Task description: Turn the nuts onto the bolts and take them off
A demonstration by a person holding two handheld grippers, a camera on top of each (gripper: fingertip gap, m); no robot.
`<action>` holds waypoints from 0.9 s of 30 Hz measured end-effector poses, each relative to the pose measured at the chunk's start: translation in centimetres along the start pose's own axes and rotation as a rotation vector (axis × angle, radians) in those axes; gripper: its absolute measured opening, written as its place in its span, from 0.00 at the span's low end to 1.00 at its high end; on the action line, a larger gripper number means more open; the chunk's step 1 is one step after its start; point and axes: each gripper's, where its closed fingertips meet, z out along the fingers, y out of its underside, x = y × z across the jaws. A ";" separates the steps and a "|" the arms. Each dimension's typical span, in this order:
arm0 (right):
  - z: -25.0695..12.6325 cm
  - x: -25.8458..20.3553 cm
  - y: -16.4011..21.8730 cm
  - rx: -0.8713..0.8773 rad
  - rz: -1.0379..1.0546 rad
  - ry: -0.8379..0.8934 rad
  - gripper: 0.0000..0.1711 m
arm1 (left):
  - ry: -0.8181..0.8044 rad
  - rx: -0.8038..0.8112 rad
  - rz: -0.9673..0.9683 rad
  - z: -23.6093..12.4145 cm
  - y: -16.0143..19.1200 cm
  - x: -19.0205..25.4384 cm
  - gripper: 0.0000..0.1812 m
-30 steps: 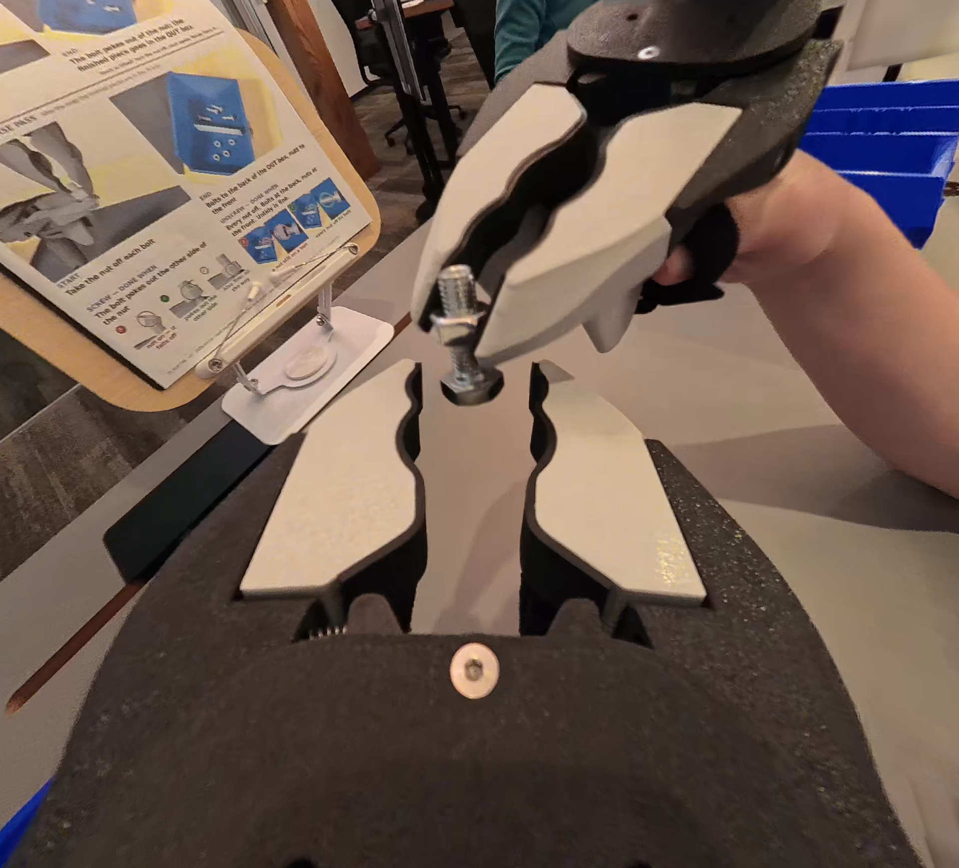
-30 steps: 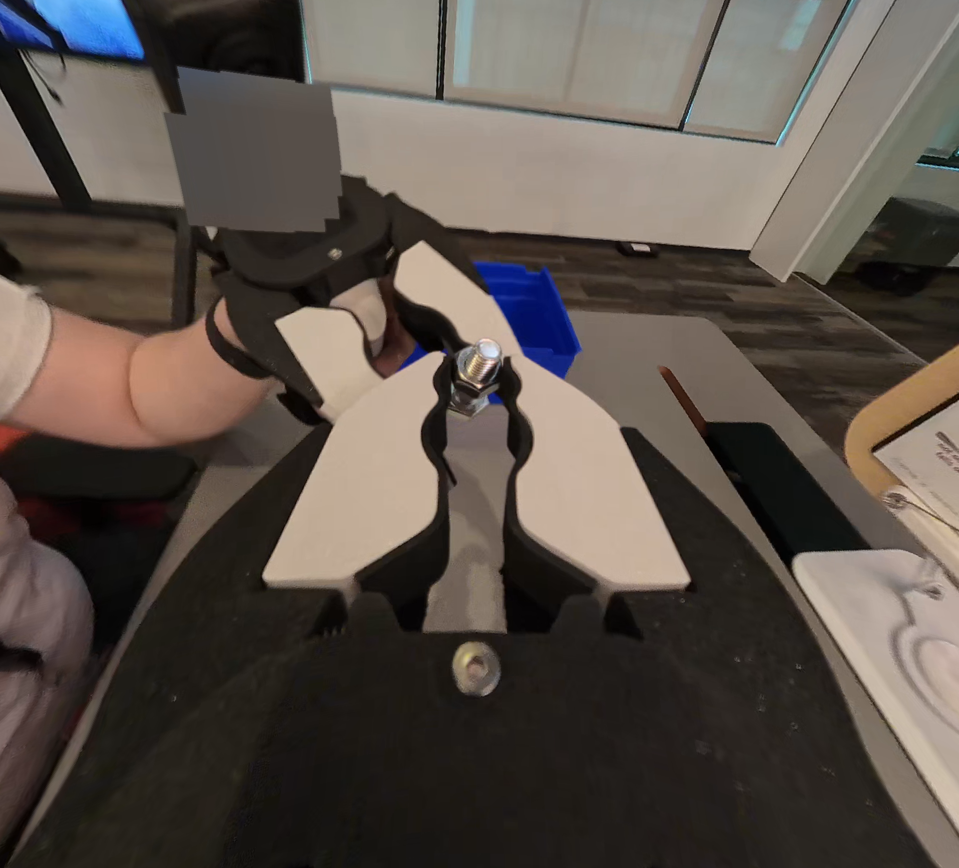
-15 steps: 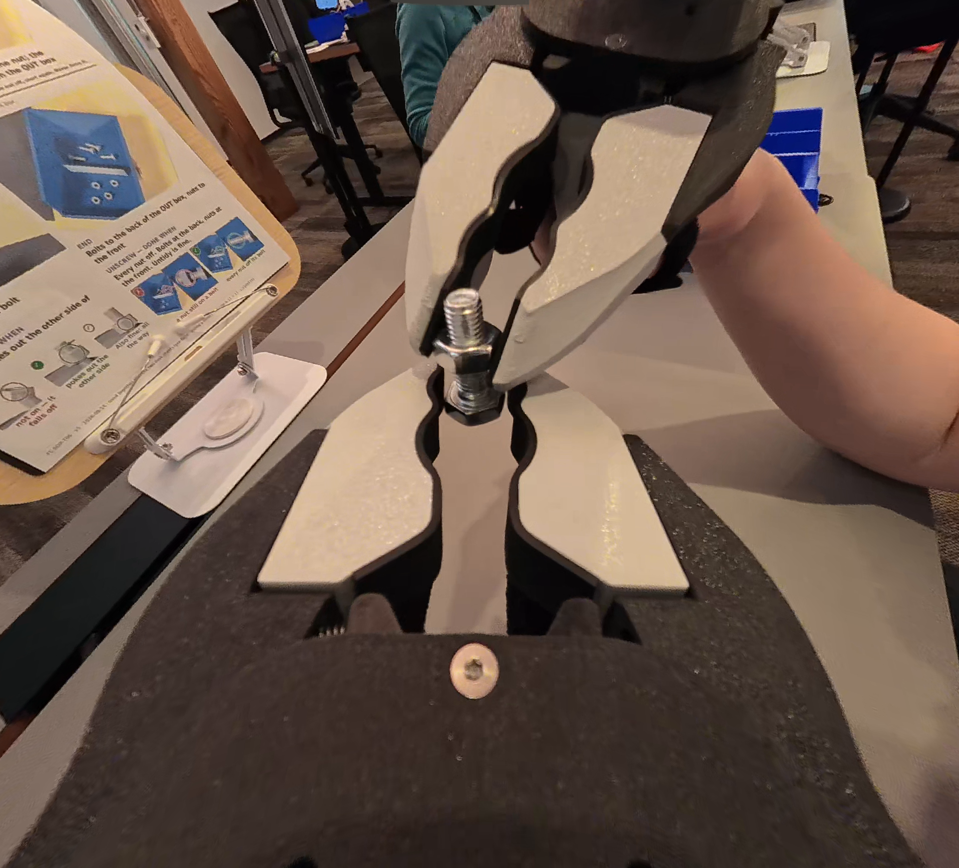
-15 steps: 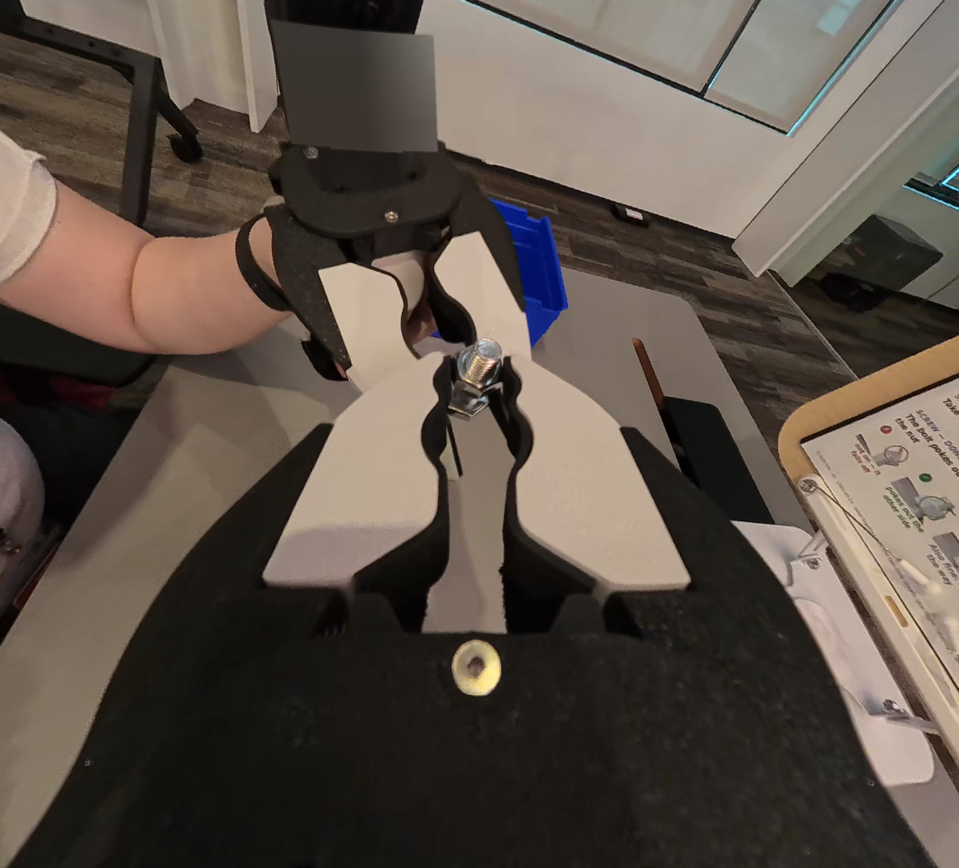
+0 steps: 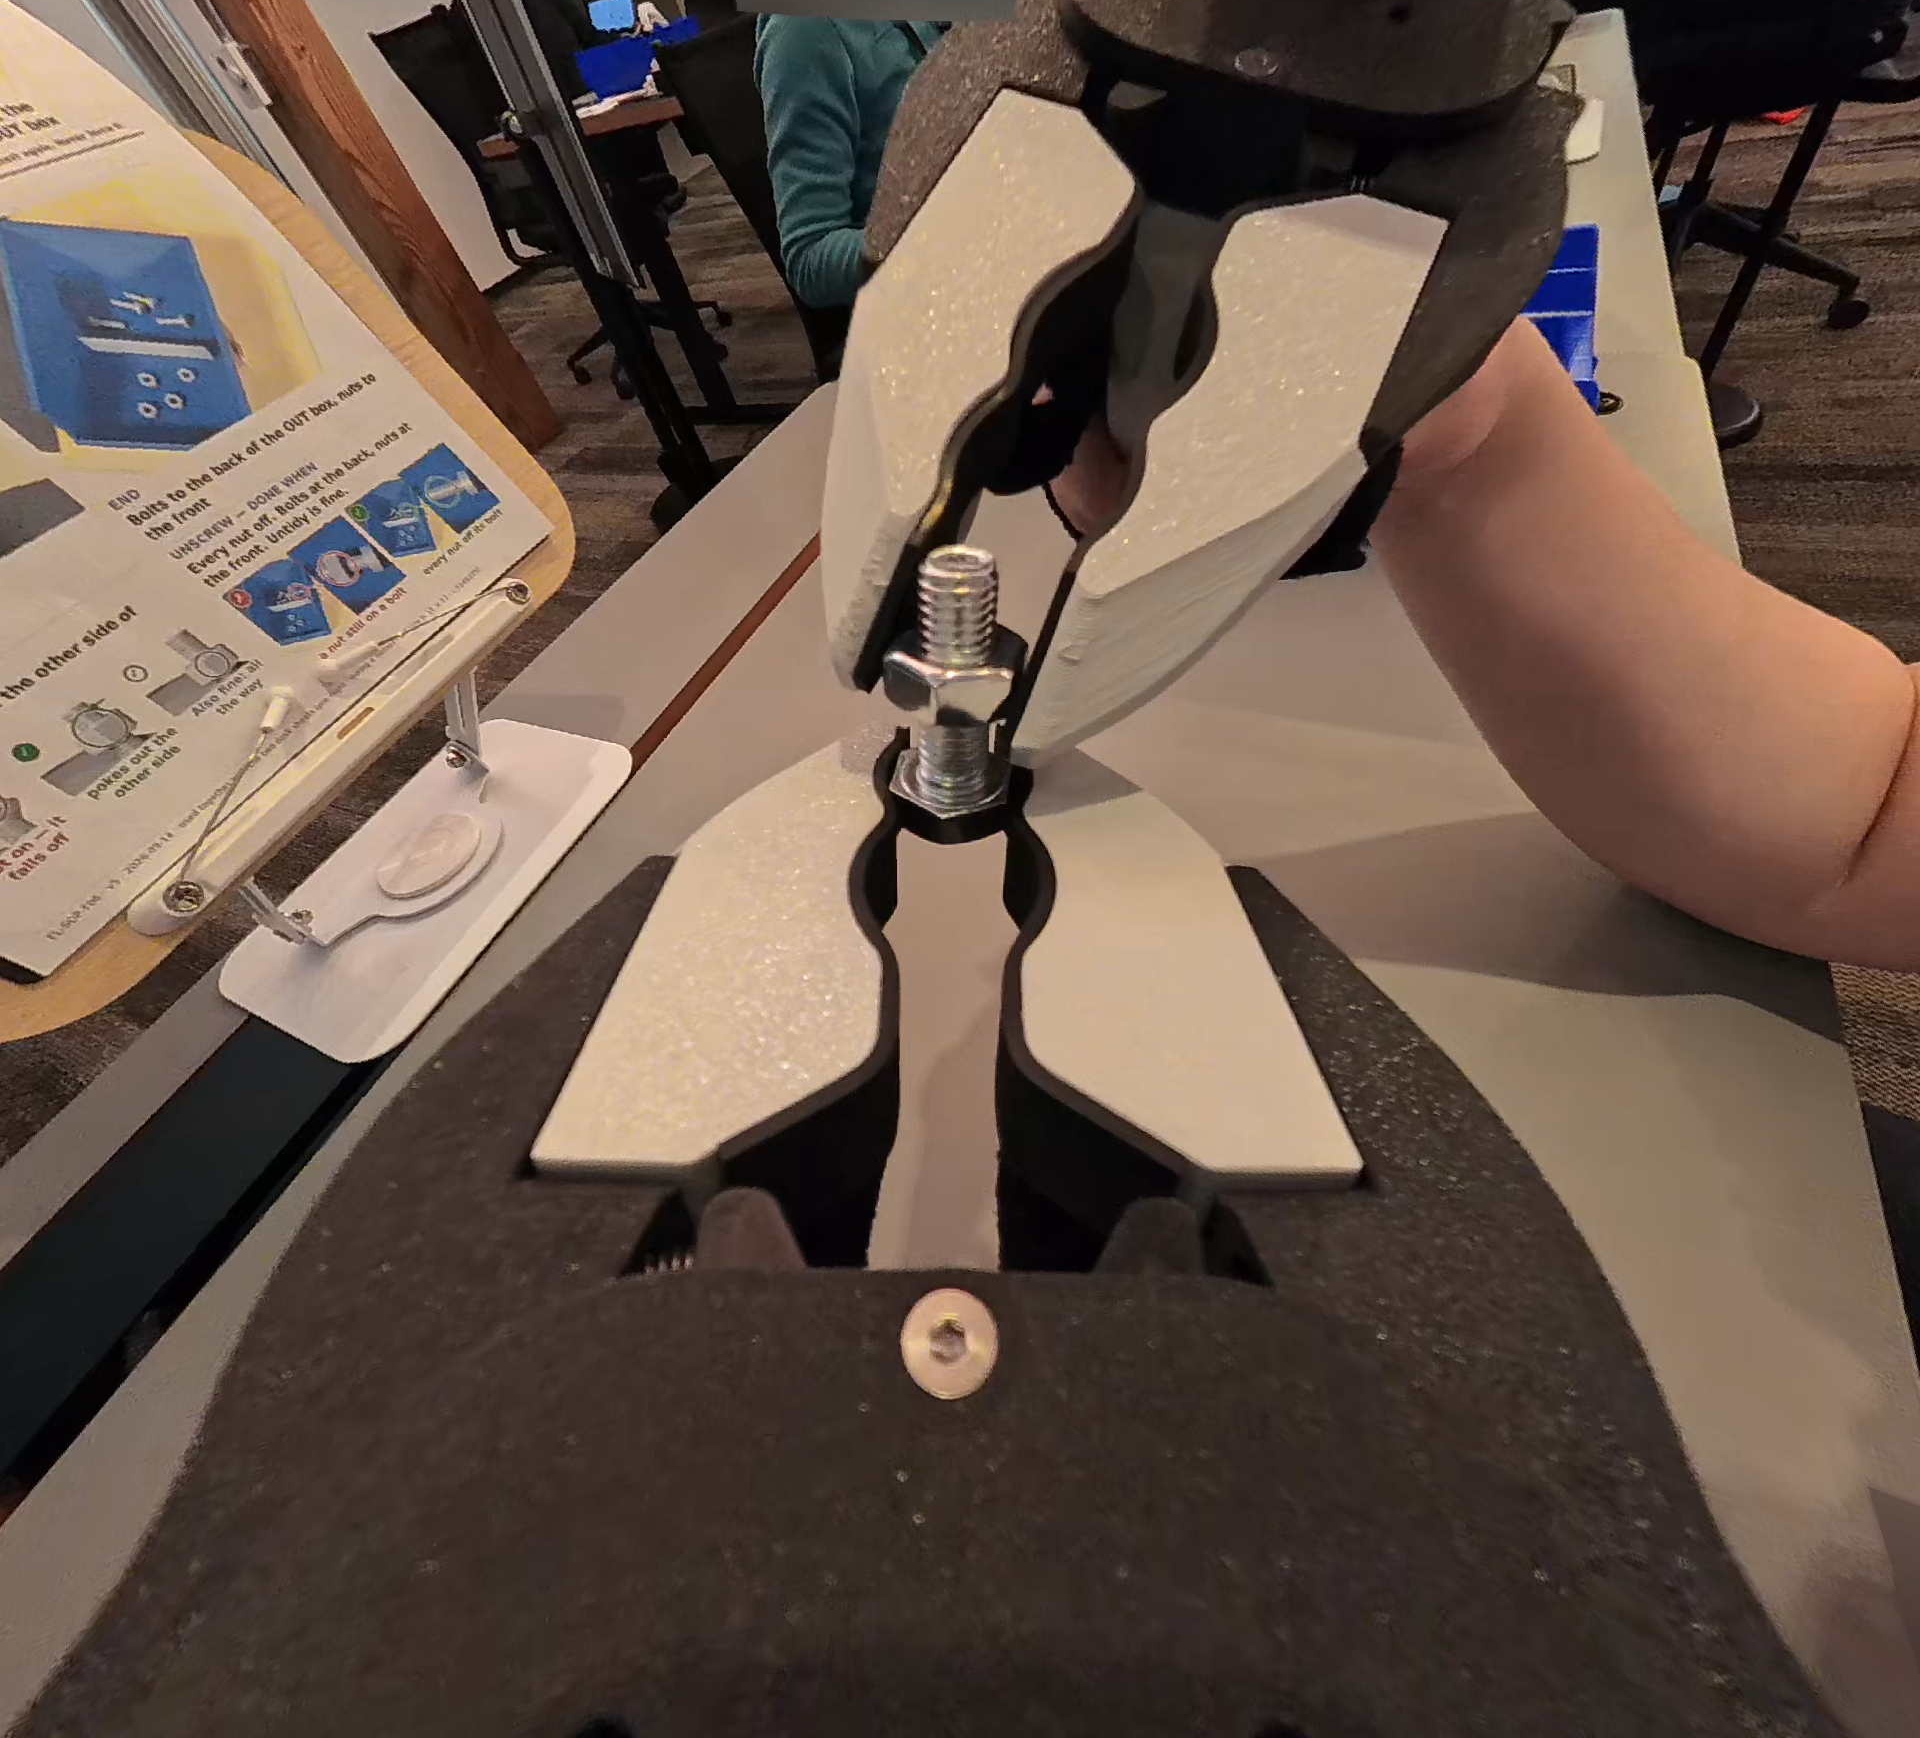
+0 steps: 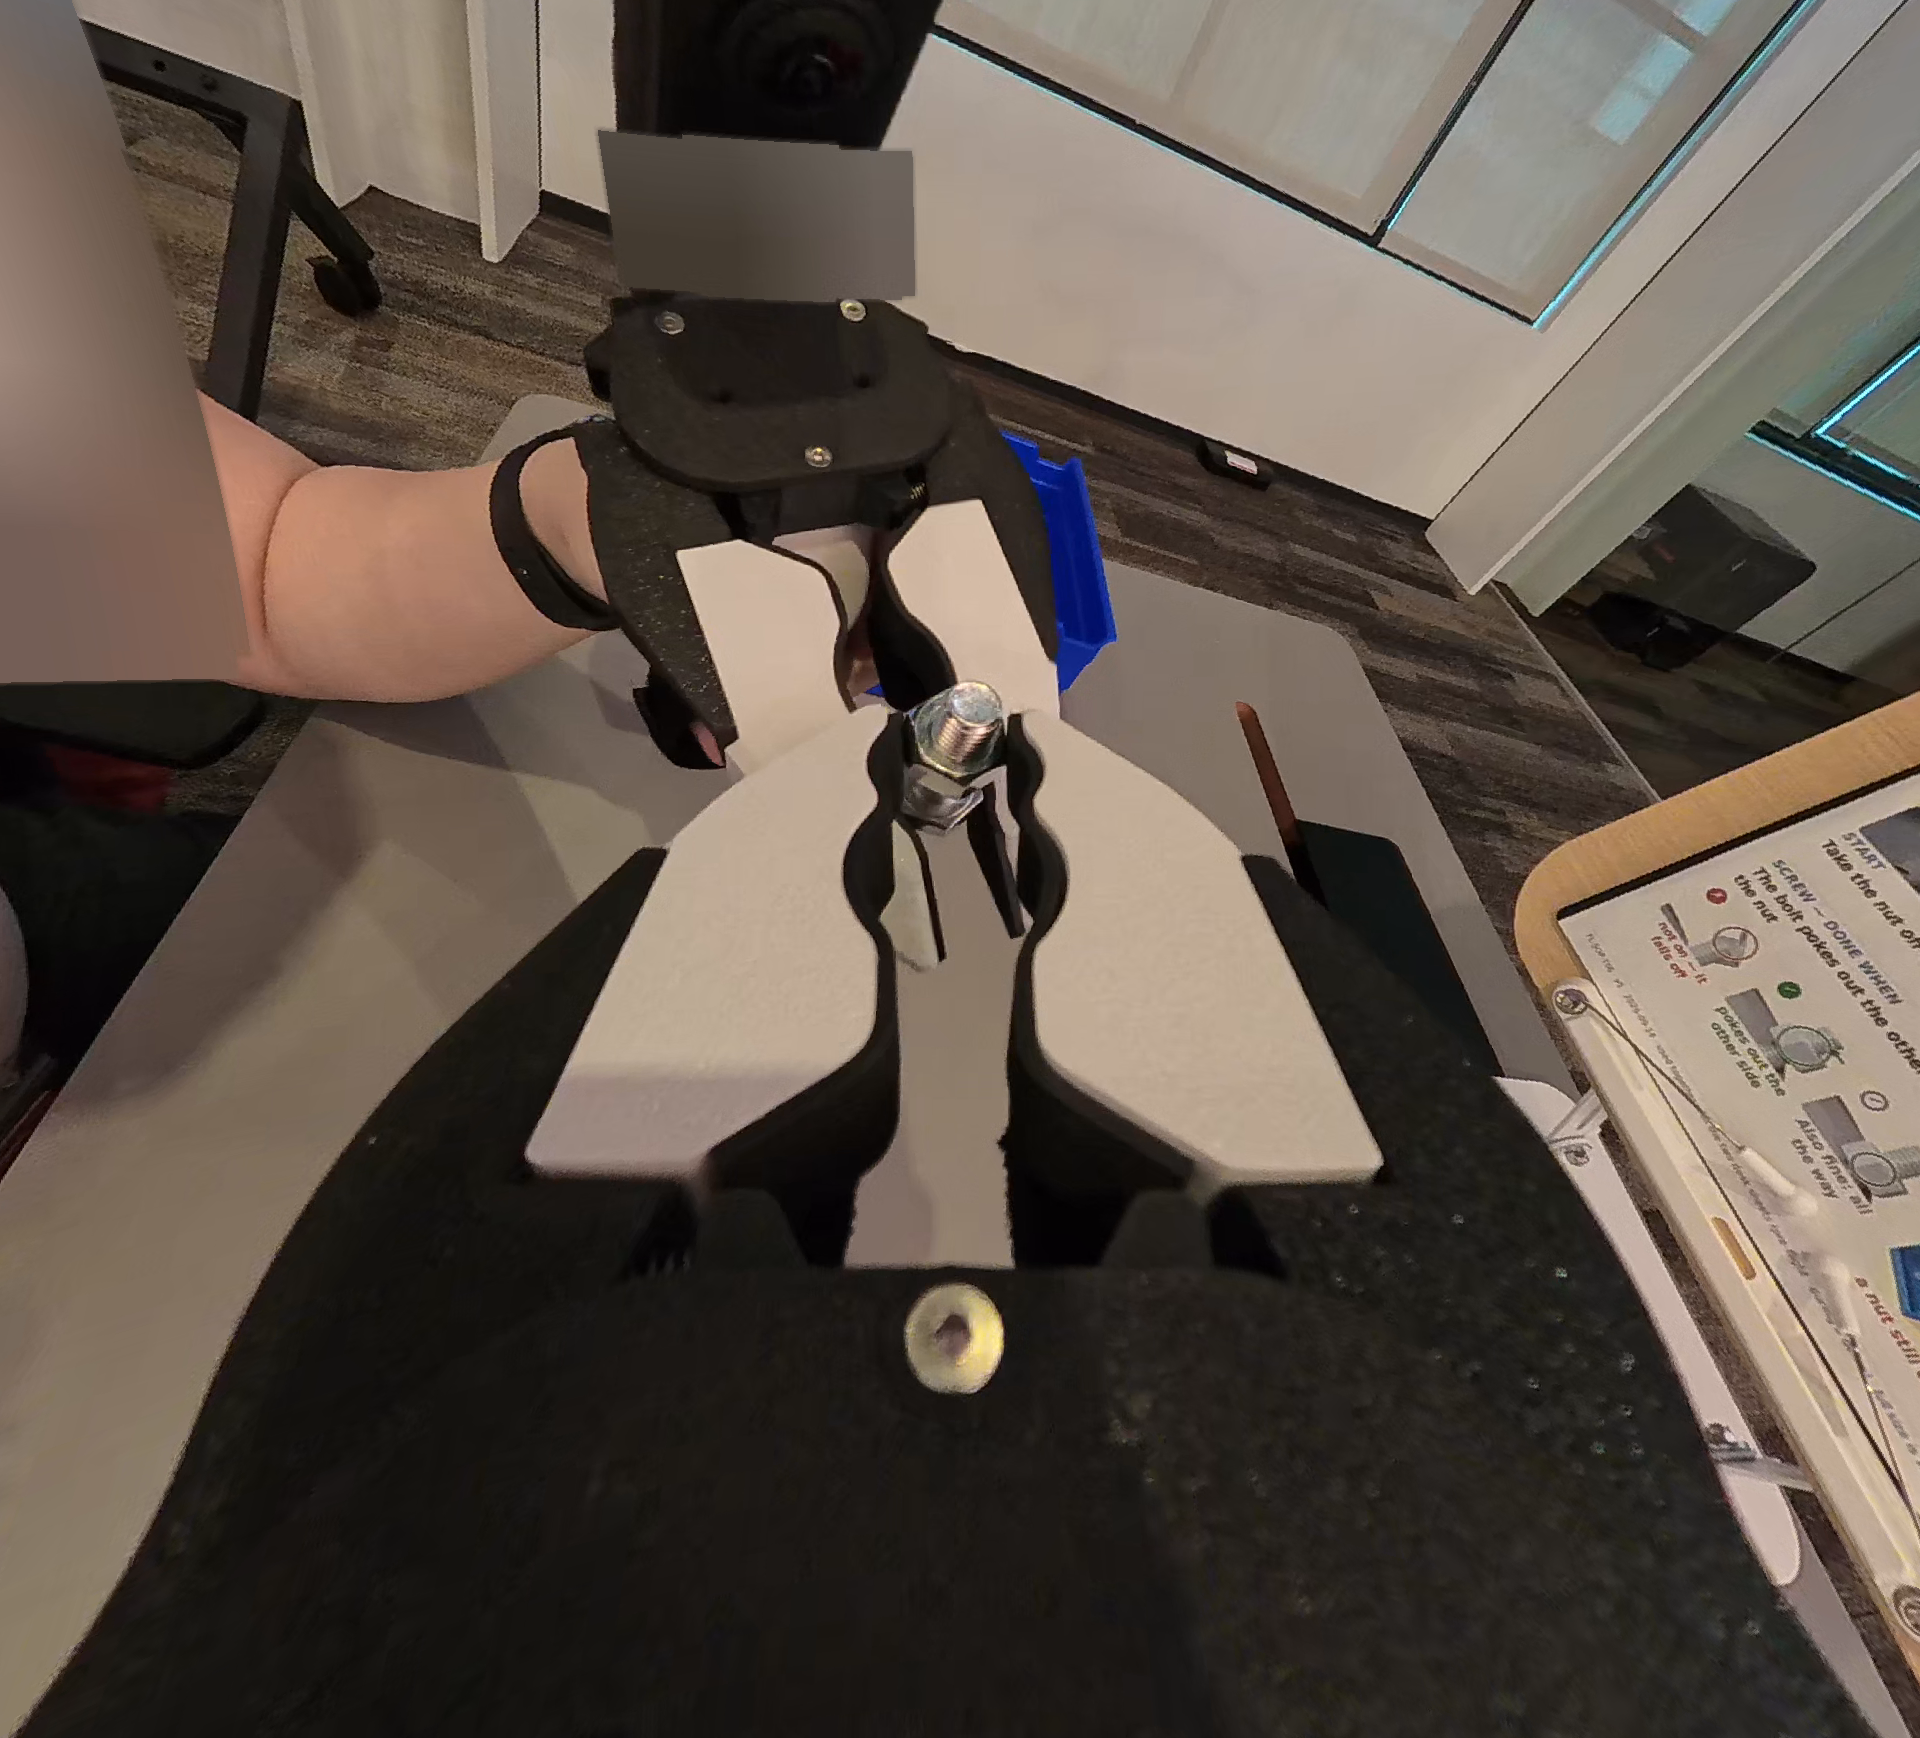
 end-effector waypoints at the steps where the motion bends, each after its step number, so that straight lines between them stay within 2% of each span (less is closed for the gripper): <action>1: 0.0 0.0 0.0 0.003 0.003 -0.004 0.11 | 0.003 0.001 0.003 0.0 0.0 0.1 0.08; 25: -0.4 -0.7 0.0 0.015 0.003 -0.023 0.11 | 0.028 0.028 0.013 -0.2 0.0 0.9 0.08; 26: -0.4 -0.6 -0.2 0.024 -0.006 -0.006 0.11 | 0.036 0.030 0.001 -0.3 -0.1 0.8 0.08; 27: -0.6 -0.2 -0.4 0.036 -0.009 0.023 0.18 | 0.038 0.029 -0.012 -0.3 0.0 0.7 0.08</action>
